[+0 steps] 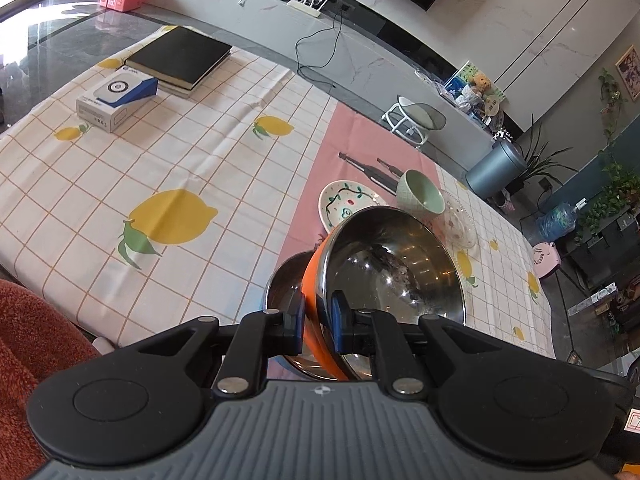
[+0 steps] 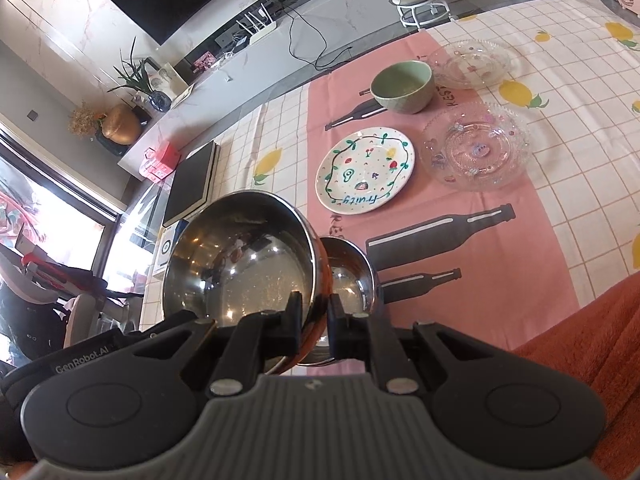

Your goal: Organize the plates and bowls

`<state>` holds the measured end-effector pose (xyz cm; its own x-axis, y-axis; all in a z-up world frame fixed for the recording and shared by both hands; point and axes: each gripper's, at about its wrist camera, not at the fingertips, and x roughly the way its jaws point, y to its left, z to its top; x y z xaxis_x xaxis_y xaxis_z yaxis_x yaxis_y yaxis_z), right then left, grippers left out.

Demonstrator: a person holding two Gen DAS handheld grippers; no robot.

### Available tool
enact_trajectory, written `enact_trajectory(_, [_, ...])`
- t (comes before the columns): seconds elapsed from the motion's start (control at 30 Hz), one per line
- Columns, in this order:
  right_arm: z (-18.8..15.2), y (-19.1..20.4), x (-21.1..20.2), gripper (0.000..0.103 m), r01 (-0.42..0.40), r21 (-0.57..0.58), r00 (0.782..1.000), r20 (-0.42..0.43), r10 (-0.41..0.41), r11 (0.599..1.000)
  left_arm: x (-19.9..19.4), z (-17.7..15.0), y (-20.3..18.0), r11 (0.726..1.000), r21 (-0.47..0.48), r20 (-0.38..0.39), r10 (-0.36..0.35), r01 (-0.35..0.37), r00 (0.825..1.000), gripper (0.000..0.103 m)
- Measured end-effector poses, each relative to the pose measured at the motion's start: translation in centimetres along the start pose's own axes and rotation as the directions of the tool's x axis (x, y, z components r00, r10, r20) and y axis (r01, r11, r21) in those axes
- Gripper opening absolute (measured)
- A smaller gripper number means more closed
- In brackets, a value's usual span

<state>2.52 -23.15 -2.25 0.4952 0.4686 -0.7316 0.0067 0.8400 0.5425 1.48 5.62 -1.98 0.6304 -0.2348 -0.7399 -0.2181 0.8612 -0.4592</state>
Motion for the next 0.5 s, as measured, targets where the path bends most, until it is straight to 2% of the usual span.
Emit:
enact_trajectory(0.23, [0.3,-1.1,2.7,0.010,0.049,0.010,0.998,-0.040,-0.049,0.999,2.8,-0.3,0.8,1.000,-0.006,-0.054,0.020,-0.020,0.998,0.015])
enact_trajectory(0.5, [0.8,-1.2,4.9,0.010,0.075,-0.003,0.995,-0.066,-0.075,0.997,4.2,0.2,1.2,0.999,-0.005,-0.083,0.040,-0.041,0.996,0.015])
